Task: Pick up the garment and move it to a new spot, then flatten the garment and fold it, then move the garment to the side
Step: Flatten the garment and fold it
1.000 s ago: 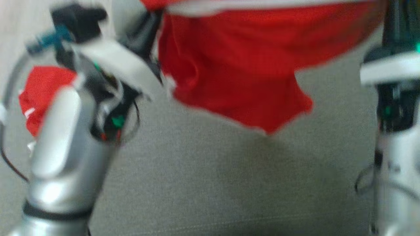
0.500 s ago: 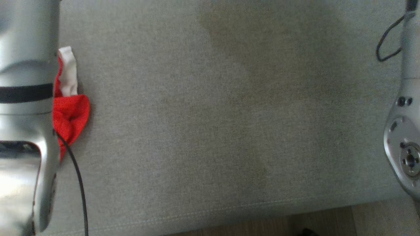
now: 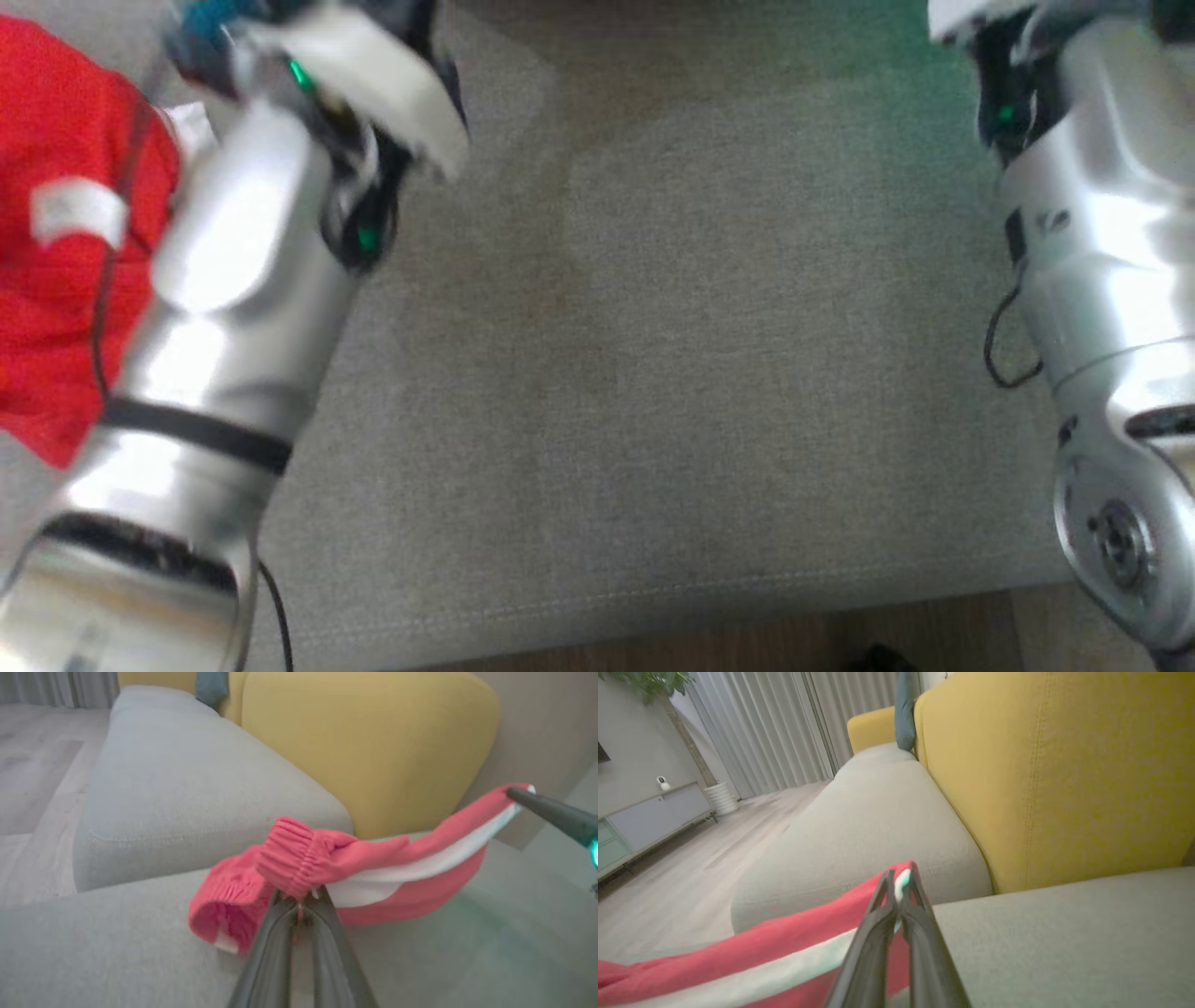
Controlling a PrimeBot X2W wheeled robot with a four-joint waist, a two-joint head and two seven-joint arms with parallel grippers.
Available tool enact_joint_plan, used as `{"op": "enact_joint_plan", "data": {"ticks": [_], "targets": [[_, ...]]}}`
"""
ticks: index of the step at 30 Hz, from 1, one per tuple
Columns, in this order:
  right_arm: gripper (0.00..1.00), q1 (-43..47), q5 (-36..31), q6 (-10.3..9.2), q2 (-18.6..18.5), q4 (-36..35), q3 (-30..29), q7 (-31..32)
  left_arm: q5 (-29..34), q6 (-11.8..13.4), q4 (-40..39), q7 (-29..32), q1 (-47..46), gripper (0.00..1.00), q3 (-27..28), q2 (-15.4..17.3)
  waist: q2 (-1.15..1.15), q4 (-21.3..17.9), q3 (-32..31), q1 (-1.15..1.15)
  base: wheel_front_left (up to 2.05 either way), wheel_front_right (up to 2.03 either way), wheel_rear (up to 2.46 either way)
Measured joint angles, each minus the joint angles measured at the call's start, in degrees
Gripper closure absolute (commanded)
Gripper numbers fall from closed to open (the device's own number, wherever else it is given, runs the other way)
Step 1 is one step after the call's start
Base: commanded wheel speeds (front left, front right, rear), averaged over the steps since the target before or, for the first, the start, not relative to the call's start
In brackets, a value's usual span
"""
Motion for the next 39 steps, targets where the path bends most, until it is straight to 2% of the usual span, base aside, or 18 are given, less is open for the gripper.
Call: {"op": "enact_joint_plan", "data": {"ticks": [8, 16, 21, 27, 30, 39], "targets": [[1.0, 8.2, -1.5, 0.0, -1.2, 4.1, 2.3, 4.5, -3.2, 0.0, -2.9, -0.5, 13.1, 1.0, -10.3, 3.0, 0.0, 0.8, -5.6, -0.01, 0.0, 0.0, 0.0], [1.0, 19.5, 1.1, 0.0, -5.5, -0.3, 7.0, 11.0, -4.9, 0.0, -7.7, -0.5, 22.5, 1.0, -15.7, 4.3, 0.0, 1.3, -11.5, -0.01, 0.0, 0.0, 0.0], [1.0, 26.7, 4.2, 0.0, -7.9, -7.6, 9.6, 15.9, -5.3, 0.2, -10.8, -0.3, 27.9, 1.0, -17.5, 4.6, 0.0, 0.9, -14.5, -0.01, 0.0, 0.0, 0.0], [1.0, 36.4, 7.9, 0.0, -11.7, -18.4, 9.6, 22.4, -5.2, 2.4, -15.9, 0.7, 32.6, 1.0, -19.3, 5.5, 0.01, 0.1, -18.2, -0.01, 0.0, 0.0, 0.0], [1.0, 43.5, 9.3, 0.0, -13.2, -26.1, 7.8, 26.8, -5.2, 4.2, -19.8, 2.4, 35.4, 1.0, -20.7, 6.1, 0.0, -0.1, -20.2, -0.01, 0.0, 0.0, 0.0], [1.0, 56.4, 9.1, 0.0, -14.7, -43.5, -0.1, 38.0, -5.2, 6.8, -30.0, 7.1, 42.2, 1.0, -24.5, 7.5, 0.01, -0.2, -21.7, -0.01, 0.0, 0.0, 0.0]]}}
